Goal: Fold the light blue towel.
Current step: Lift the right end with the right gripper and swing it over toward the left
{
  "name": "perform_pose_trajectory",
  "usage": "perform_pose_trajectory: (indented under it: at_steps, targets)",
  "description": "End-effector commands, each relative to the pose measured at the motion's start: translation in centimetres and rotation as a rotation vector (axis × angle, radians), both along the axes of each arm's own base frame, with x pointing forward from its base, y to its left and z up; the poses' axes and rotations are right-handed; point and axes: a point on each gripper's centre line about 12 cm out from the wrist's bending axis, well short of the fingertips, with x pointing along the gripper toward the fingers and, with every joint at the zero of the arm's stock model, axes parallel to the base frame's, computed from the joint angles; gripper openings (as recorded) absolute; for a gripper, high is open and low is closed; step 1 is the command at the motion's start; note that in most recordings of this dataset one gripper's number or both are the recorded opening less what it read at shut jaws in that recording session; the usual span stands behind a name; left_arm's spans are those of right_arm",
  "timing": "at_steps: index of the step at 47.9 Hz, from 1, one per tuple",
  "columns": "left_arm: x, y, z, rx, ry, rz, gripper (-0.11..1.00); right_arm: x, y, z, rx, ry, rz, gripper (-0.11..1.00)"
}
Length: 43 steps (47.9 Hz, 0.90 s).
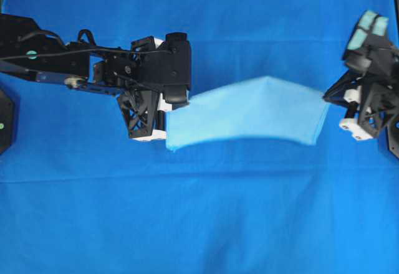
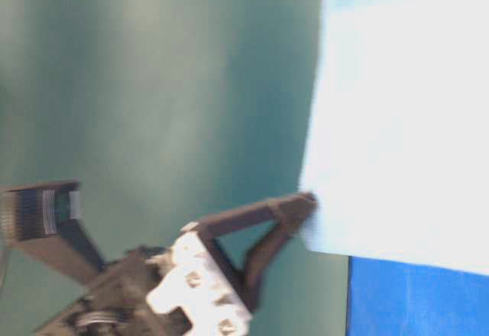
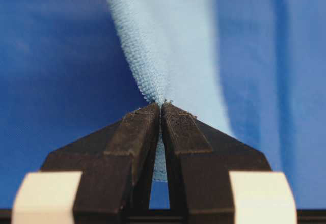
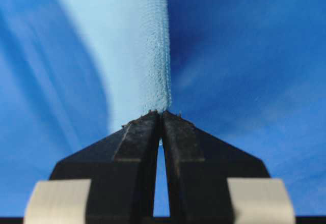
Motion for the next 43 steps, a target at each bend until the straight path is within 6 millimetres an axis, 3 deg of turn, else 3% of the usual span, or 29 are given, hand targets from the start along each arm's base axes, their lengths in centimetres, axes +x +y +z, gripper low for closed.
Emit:
perform_pose_trajectory:
  at_steps: [1, 5, 18, 32, 43]
  targets:
    - [0.0, 0.1, 3.5, 0.010, -0.078, -0.001, 0.04, 0.2, -0.1, 2.1, -0.018, -0.064, 0.003, 0.03]
    - [-0.3, 0.1, 4.3, 0.012, -0.098, -0.002, 0.04, 0.1, -0.1, 2.6, -0.025, -0.084, 0.004, 0.03]
    - [-0.7, -0.6, 4.1, 0.008, -0.093, -0.015, 0.04, 0.6, -1.4, 1.9, -0.066, -0.048, -0.040, 0.03]
    - [0.4, -5.5, 4.3, -0.002, -0.184, -0.136, 0.04, 1.5, -6.6, 1.3, -0.206, 0.021, -0.189, 0.03]
    - [2.0, -8.1, 3.6, -0.010, -0.265, -0.192, 0.04, 4.5, -10.4, 1.9, -0.272, -0.063, -0.218, 0.03]
